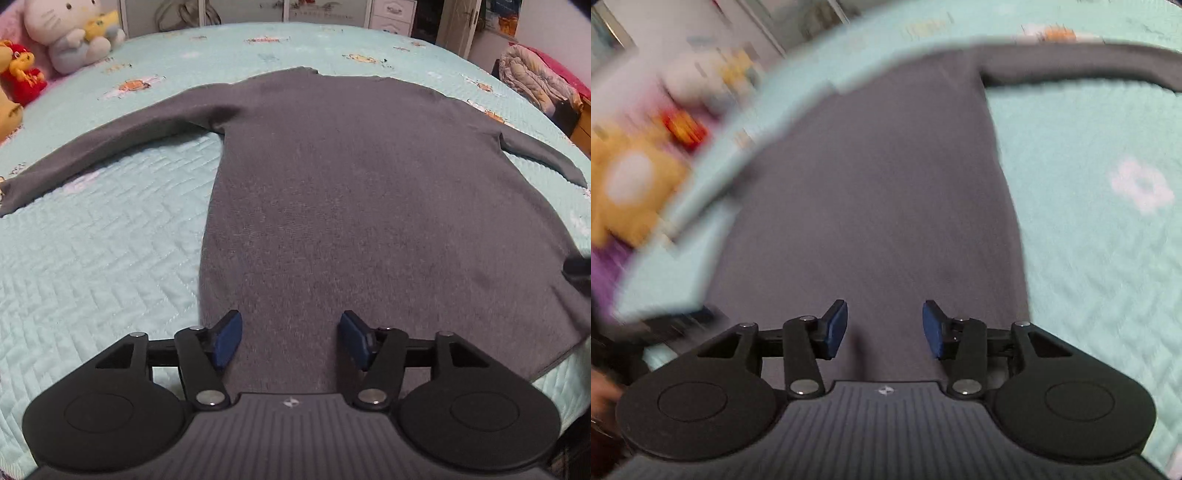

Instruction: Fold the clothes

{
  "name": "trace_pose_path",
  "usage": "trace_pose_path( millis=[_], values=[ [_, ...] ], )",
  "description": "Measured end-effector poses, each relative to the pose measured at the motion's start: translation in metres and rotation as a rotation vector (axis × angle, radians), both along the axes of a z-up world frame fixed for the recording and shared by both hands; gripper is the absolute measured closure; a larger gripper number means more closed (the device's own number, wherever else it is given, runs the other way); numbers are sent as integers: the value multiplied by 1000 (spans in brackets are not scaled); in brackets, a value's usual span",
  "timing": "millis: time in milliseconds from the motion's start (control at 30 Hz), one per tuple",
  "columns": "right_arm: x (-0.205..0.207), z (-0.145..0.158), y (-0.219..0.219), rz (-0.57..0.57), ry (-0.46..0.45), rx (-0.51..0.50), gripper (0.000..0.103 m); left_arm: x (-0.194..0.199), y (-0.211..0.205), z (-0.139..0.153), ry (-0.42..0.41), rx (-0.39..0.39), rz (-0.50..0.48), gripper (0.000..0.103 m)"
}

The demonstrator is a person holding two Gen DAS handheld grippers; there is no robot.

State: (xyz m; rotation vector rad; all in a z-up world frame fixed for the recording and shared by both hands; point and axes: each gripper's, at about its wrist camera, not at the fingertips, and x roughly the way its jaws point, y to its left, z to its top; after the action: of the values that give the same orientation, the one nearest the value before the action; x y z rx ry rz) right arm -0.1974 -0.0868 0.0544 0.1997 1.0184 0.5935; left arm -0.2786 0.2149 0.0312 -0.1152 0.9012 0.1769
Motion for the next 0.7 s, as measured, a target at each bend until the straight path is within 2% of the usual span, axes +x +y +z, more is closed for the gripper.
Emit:
trace_pose_path(
  millis=[133, 300, 433, 533, 567, 633, 700],
  values=[
    [-15, 5, 18, 26, -52, -114, 56, 0, 1, -1, 9, -8, 6, 37],
    [-33, 35, 53, 109, -112, -33, 54, 0, 0, -1, 5, -11, 5, 33],
    [-43, 25, 76, 110, -83, 2, 44, -1, -2, -2, -1, -11, 5, 29],
    [-51, 17, 92, 113, -57, 21, 44, -1, -3, -2, -1, -6, 1, 28],
    [-54, 8, 95, 120, -34, -2, 44, -1, -3, -2, -1, -6, 0, 28],
    [-62, 5, 95, 137, -73, -18, 44, -1, -2, -2, -3, -12, -1, 27],
    [-63, 10, 95, 137, -66, -28, 44, 0, -2, -3, -5, -18, 0, 25]
  ],
)
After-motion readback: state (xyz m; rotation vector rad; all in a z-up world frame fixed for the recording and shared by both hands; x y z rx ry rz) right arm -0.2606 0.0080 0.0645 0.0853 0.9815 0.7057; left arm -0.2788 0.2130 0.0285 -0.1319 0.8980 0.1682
